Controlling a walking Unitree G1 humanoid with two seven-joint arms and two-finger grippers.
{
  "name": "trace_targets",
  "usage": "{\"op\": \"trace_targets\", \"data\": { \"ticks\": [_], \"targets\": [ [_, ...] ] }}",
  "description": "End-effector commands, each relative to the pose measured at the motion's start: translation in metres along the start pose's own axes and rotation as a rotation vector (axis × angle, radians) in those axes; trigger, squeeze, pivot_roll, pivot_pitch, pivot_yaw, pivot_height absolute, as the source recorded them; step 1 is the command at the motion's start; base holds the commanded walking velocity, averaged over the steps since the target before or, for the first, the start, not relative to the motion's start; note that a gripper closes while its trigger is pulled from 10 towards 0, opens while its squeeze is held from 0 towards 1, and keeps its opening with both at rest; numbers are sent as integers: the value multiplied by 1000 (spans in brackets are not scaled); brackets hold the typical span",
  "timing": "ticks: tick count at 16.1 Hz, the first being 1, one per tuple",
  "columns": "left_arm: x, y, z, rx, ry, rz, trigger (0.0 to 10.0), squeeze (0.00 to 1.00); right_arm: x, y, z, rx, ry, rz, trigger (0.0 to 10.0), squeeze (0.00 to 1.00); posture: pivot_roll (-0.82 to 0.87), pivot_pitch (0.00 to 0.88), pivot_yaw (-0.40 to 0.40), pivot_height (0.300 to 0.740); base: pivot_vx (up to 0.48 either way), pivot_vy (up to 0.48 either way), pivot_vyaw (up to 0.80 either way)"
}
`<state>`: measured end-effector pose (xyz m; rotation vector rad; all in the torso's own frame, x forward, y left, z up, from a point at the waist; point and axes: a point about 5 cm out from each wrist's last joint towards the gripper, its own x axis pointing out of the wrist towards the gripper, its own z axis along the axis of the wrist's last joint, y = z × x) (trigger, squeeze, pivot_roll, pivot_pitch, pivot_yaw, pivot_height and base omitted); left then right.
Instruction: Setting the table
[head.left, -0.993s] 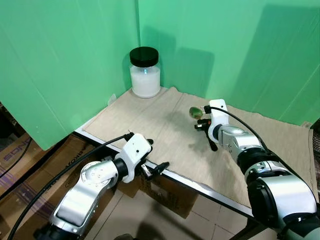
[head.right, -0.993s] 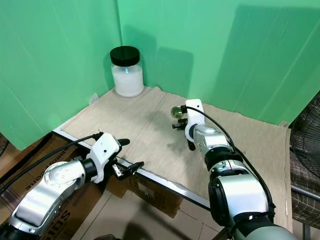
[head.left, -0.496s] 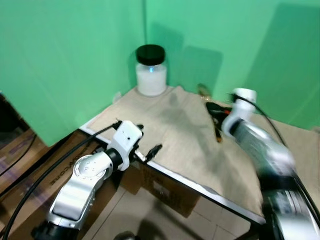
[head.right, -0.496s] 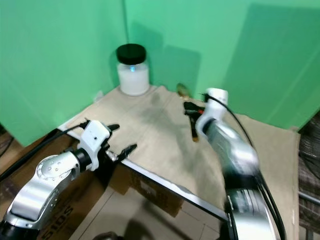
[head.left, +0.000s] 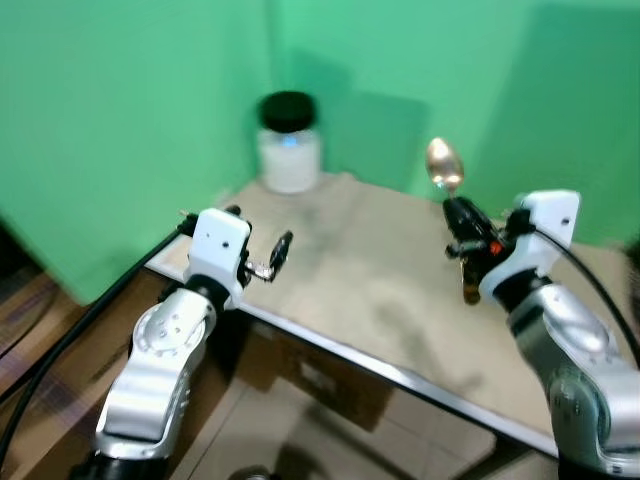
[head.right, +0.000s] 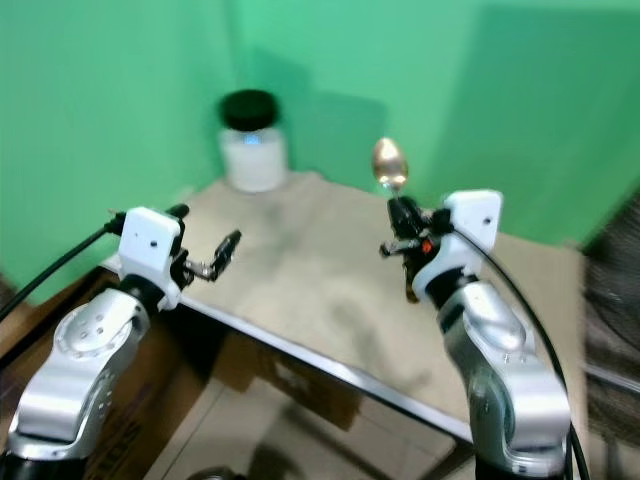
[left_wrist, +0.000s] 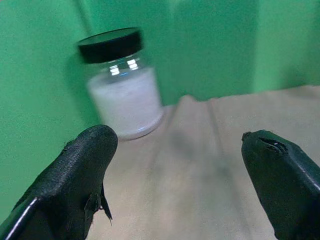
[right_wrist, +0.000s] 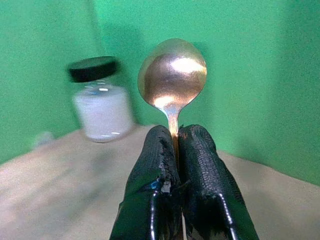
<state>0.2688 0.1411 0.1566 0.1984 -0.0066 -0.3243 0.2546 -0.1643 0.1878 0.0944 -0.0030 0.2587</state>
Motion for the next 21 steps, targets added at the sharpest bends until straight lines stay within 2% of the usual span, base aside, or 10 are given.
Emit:
{"op": "trace_targets", "data": {
  "ticks": [1,4,6,7,9,11,14,16,18,21],
  "targets": [
    [5,-2,3,4,-14,28,10000,0,-5,-1,9,-40,-18,-29,10000,0,-6,0,40,740,0,0,-800],
    [9,-7,2,13,-15,28,10000,0,-7,-4,13,-47,-27,-78,10000,0,9,0,29,740,0,0,-800],
    [7,3,7,-39,-38,129,10000,0,-4,-1,9,-56,-7,-95,10000,0,5,0,11,740,0,0,-800],
    [6,1,2,-38,-20,148,10000,0,-3,-1,11,-64,-10,-88,10000,0,20,0,4,740,0,0,-800],
    [1,-1,2,-22,-20,134,10000,0,0,-3,12,-66,-17,-86,10000,0,53,0,-12,740,0,0,-800],
    [-4,10,3,-23,-11,168,10000,0,4,6,13,-63,-11,-63,10000,0,57,0,-25,740,0,0,-800],
    [-7,13,-1,-34,2,191,10000,0,2,8,11,-67,11,-42,10000,0,57,0,-30,740,0,160,-800],
    [-1,15,10,-8,-47,220,10000,0,3,4,13,-78,17,-66,10000,0,47,0,-38,740,0,-240,-800],
    [1,13,5,-47,-17,220,10000,0,3,3,14,-88,19,-59,10000,0,29,0,-31,740,0,-240,-800],
    [5,10,7,-67,-28,204,10000,0,-1,-1,16,-99,23,-79,10000,0,5,0,-16,740,0,480,-800]
  ]
}}
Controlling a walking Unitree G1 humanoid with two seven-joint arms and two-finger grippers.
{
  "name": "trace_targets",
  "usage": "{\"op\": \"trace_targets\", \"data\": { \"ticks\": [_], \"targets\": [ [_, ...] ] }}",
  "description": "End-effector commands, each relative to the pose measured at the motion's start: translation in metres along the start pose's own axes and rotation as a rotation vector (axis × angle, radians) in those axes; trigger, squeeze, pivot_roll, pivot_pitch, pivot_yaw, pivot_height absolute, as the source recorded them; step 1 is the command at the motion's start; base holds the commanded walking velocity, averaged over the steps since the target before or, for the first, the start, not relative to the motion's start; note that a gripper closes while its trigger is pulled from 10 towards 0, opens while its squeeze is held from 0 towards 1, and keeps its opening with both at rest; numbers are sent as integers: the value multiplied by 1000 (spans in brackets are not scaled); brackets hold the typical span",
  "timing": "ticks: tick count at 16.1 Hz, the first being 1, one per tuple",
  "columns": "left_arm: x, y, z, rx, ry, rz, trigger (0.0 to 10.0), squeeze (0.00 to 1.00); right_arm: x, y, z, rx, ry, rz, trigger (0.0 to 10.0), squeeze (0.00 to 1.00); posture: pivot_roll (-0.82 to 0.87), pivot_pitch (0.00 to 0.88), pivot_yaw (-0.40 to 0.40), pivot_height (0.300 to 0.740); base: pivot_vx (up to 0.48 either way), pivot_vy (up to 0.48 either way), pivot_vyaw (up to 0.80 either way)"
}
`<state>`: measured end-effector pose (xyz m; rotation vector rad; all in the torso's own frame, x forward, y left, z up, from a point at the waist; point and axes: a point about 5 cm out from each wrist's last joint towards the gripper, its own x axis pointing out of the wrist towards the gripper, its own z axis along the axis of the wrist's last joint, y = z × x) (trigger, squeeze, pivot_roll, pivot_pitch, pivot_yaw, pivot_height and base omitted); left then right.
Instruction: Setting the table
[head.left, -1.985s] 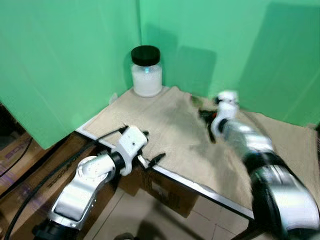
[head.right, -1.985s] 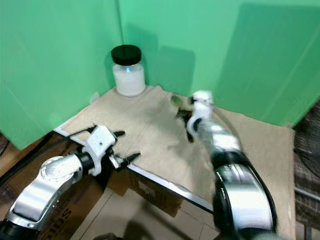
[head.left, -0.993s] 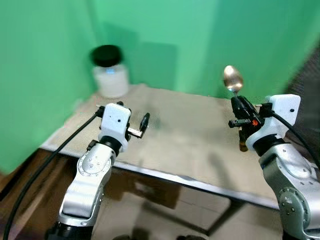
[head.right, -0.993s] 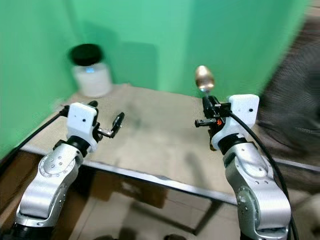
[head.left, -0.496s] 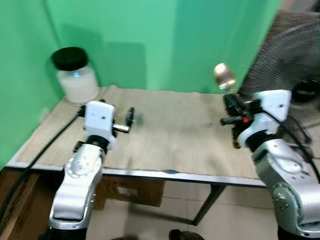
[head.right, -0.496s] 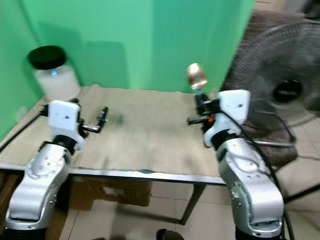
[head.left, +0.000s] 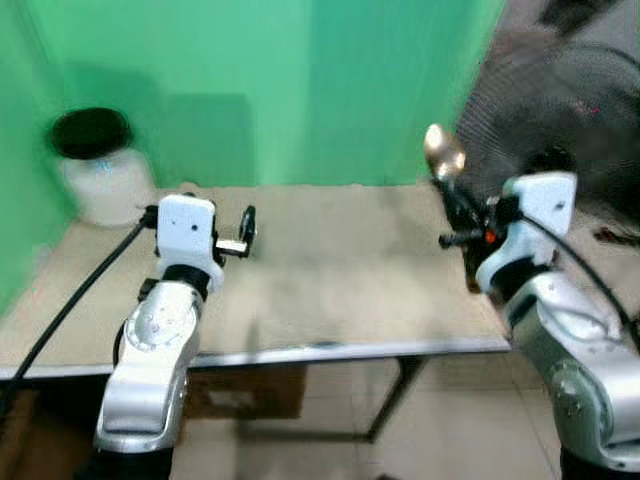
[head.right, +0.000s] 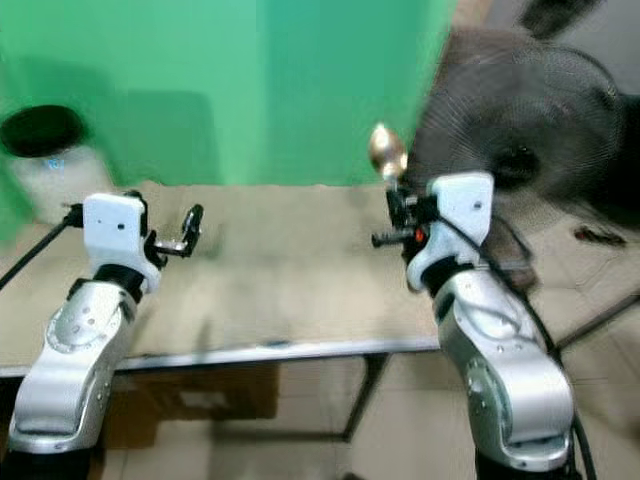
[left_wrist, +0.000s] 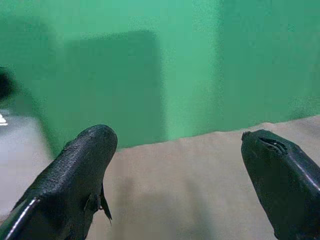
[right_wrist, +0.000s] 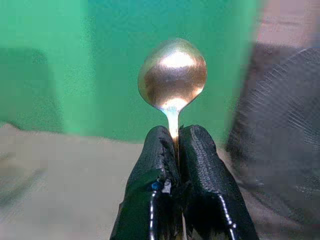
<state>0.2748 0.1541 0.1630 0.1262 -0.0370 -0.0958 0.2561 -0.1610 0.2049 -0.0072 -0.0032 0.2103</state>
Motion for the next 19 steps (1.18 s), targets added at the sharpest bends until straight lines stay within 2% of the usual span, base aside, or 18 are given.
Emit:
{"op": "trace_targets", "data": {
  "ticks": [1,2,3,5,7,9,11,14,15,16,17,18,19],
  "targets": [
    [3,-7,3,1,-11,-27,10000,0,-4,-7,-1,-1,15,-34,10000,0,2,0,-14,740,0,480,-800],
    [5,-9,6,30,-25,-28,10000,0,-7,-9,-1,-9,21,-47,10000,0,-8,0,-7,740,0,-480,-800],
    [6,-9,6,22,-22,-31,10000,0,-7,-10,-1,-10,21,-49,10000,0,-9,0,-5,740,0,-480,-800],
    [6,-11,3,-35,3,-42,10000,0,-11,-9,-1,-11,25,-57,10000,0,-21,0,10,740,0,240,-800],
    [7,-13,4,-13,-7,-68,10000,0,-15,-9,-2,-5,33,-71,10000,0,-31,0,26,740,0,480,-800],
    [9,-15,8,33,-27,-84,10000,0,-17,-10,-2,-2,36,-83,10000,0,-36,0,32,740,0,-411,-800],
    [11,-16,3,-47,10,-78,10000,0,-18,-9,-3,3,39,-93,10000,0,-39,0,37,740,0,-13,-800],
    [13,-16,4,7,-6,-102,10000,0,-20,-10,-4,11,42,-110,10000,0,-42,0,41,740,0,442,-800],
    [14,-18,7,65,-34,-117,10000,0,-20,-10,-4,14,45,-115,10000,0,-42,0,43,740,0,-480,-800],
    [14,-19,5,66,-24,-123,10000,0,-19,-10,-4,16,46,-116,10000,0,-43,0,44,740,0,-480,-800],
    [15,-18,2,31,12,-114,10000,0,-19,-9,-5,17,46,-119,10000,0,-44,0,45,740,0,-480,-800],
    [15,-16,0,-31,25,-92,10000,0,-19,-10,-5,17,47,-122,10000,0,-43,0,43,740,0,480,-800],
    [16,-14,-1,-38,27,-87,10000,0,-19,-10,-4,17,47,-123,10000,0,-43,0,42,740,0,480,-800]
  ]
}}
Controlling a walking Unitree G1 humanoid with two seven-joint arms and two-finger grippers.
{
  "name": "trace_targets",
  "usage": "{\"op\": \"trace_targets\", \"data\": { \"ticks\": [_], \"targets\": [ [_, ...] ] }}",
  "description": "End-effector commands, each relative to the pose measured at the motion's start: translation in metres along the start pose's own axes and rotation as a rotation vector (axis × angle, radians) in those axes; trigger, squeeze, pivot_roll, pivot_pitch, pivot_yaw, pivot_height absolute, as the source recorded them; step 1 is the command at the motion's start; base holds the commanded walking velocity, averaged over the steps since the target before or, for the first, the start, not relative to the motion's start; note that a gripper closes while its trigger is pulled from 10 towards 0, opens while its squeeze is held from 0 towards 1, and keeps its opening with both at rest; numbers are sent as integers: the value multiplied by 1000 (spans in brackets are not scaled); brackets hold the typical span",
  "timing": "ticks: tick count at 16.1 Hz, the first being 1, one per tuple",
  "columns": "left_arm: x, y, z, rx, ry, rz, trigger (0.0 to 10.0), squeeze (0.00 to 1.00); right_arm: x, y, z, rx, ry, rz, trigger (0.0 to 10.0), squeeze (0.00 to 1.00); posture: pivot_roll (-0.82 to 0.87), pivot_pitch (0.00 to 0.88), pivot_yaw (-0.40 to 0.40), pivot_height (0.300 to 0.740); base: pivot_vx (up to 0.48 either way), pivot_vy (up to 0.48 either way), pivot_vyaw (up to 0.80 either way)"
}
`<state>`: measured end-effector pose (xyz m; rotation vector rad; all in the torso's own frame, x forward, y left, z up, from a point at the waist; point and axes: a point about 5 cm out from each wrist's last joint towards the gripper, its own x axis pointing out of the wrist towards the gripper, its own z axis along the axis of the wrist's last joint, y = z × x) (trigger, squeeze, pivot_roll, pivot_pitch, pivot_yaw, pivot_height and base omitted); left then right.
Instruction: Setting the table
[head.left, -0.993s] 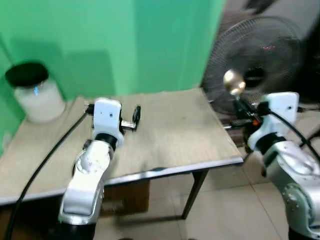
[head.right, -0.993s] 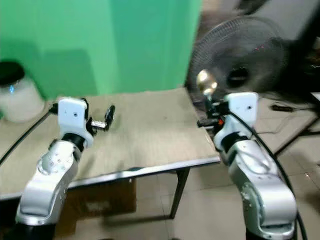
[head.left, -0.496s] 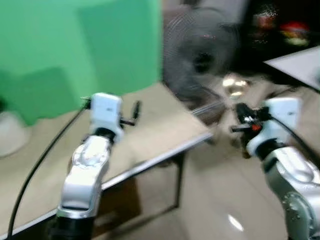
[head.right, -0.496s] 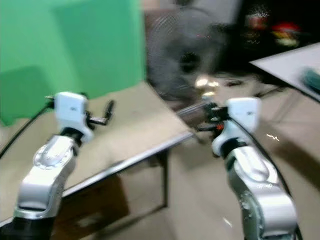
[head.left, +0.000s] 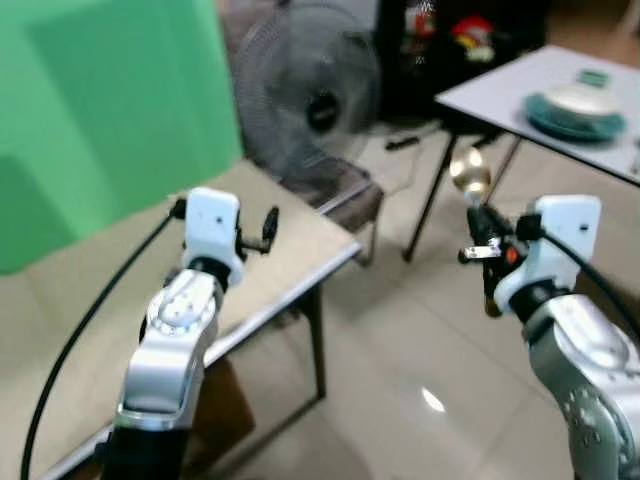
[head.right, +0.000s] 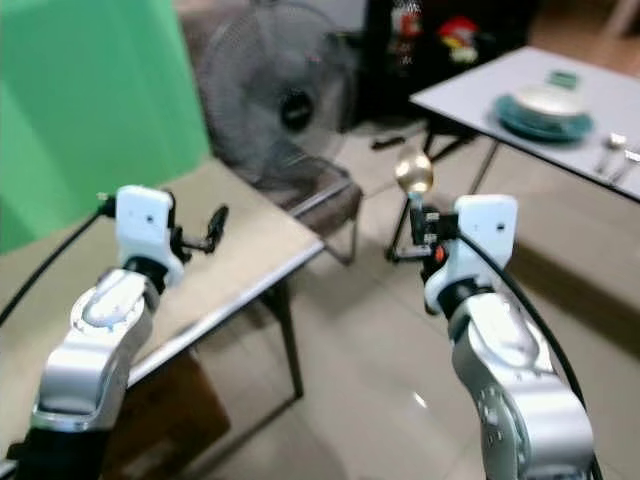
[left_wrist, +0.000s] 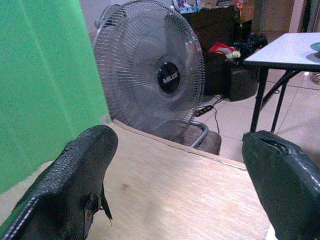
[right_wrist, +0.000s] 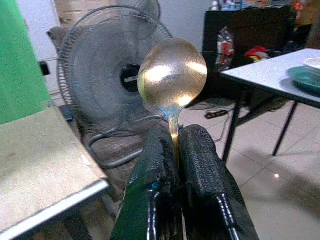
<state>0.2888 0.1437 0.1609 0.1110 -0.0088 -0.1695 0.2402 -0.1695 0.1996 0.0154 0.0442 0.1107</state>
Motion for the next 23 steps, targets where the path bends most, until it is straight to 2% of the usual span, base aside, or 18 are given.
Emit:
{"op": "trace_targets", "data": {
  "ticks": [1,3,6,8,9,11,14,15,20,23],
  "targets": [
    [2,-4,1,8,-10,-20,10000,0,-1,-6,1,-11,2,-24,10000,0,-42,0,40,740,0,480,-800],
    [3,-6,4,49,-41,-31,10000,0,0,-5,1,-14,3,-20,10000,0,-41,0,36,740,0,-167,-800],
    [5,-8,-2,-35,28,-9,10000,0,1,-6,2,-21,4,-16,10000,0,-44,0,34,740,0,320,-800],
    [4,-11,1,29,-6,-46,10000,0,1,-7,2,-24,4,-15,10000,0,-44,0,31,740,0,441,-800],
    [4,-14,4,78,-38,-55,10000,0,1,-7,2,-25,5,-13,10000,0,-44,0,30,740,0,-480,-800],
    [4,-16,4,56,-33,-49,10000,0,0,-7,2,-28,7,-11,10000,0,-45,0,31,740,0,-480,-800],
    [3,-13,4,41,-32,-41,10000,0,0,-8,1,-22,10,-21,10000,0,-45,0,34,740,0,0,-771],
    [3,-11,3,57,-21,-32,10000,0,0,-8,1,-26,11,-22,10000,0,-44,0,36,740,0,0,0],
    [4,-9,7,29,-43,-39,10000,0,1,-9,1,-42,2,-38,10000,0,-37,0,29,740,102,0,0],
    [5,-10,8,26,-46,-42,10000,0,1,-10,0,-34,0,-40,10000,0,-35,0,27,740,289,0,-760]
  ]
}}
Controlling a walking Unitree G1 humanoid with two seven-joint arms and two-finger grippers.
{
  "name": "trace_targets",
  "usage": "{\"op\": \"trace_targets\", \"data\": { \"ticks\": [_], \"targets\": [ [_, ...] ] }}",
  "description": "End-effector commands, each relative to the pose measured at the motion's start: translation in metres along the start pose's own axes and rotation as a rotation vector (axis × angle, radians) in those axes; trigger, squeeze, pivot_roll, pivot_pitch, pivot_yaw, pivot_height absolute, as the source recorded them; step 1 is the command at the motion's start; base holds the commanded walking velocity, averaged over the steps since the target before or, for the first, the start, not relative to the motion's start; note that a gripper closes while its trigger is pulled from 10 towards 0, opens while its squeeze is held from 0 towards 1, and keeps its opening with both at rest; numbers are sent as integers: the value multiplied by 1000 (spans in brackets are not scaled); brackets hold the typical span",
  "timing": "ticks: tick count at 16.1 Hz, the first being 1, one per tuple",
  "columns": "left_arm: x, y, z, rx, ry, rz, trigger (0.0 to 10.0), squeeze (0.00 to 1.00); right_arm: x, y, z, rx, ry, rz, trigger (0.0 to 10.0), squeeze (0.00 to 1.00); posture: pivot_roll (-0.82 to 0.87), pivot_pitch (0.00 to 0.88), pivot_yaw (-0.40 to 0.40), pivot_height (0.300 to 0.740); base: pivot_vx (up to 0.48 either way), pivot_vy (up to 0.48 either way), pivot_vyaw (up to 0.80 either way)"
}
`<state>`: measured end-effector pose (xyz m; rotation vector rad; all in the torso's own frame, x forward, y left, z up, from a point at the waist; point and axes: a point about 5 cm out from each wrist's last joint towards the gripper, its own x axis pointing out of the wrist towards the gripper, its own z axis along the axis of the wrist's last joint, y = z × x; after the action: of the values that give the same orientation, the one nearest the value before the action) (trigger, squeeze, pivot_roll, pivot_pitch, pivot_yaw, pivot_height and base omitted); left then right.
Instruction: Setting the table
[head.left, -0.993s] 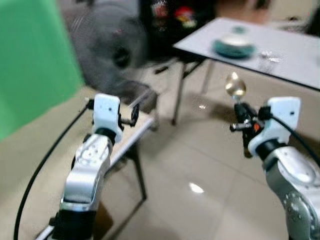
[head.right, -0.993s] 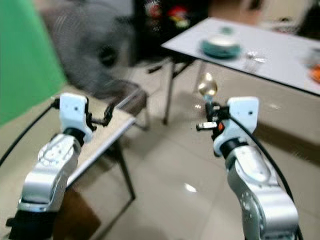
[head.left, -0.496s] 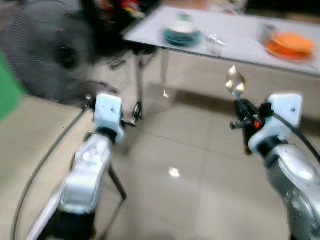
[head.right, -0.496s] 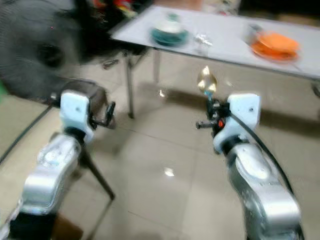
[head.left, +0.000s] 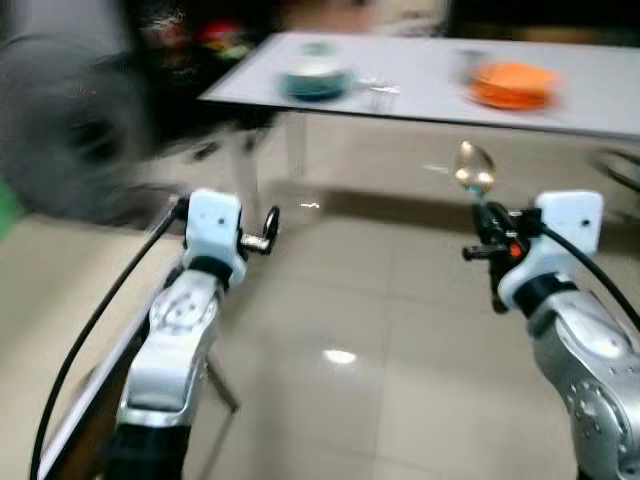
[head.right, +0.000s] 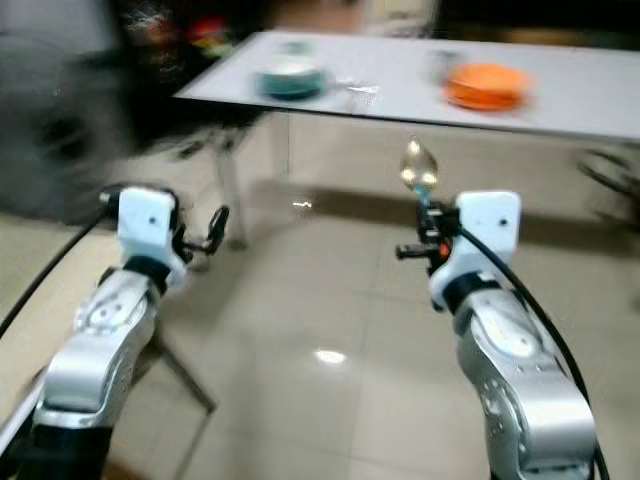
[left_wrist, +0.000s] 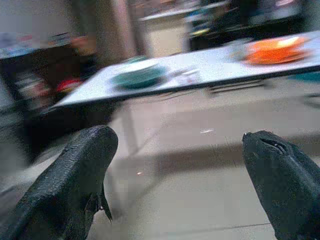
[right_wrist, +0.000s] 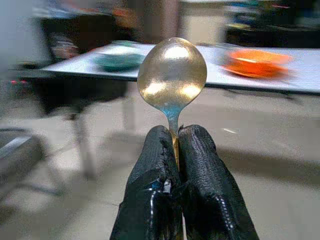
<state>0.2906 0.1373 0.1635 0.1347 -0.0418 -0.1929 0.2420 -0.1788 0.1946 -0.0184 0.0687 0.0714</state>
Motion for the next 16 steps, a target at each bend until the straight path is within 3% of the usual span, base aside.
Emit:
{"op": "trace_targets", "data": {
  "ticks": [1,12,16],
  "targets": [
    [3,-4,5,-3,-15,-21,10000,0,0,0,5,-4,-27,2,10000,0,-35,0,26,740,300,0,-800],
    [4,0,4,-6,-9,-2,10000,0,5,-6,6,-89,-32,-57,10000,0,-28,0,22,740,301,0,-73],
    [-4,9,-1,10,7,11,10000,0,0,-2,3,-67,-52,-53,10000,0,-16,0,50,740,297,0,0]
  ]
}}
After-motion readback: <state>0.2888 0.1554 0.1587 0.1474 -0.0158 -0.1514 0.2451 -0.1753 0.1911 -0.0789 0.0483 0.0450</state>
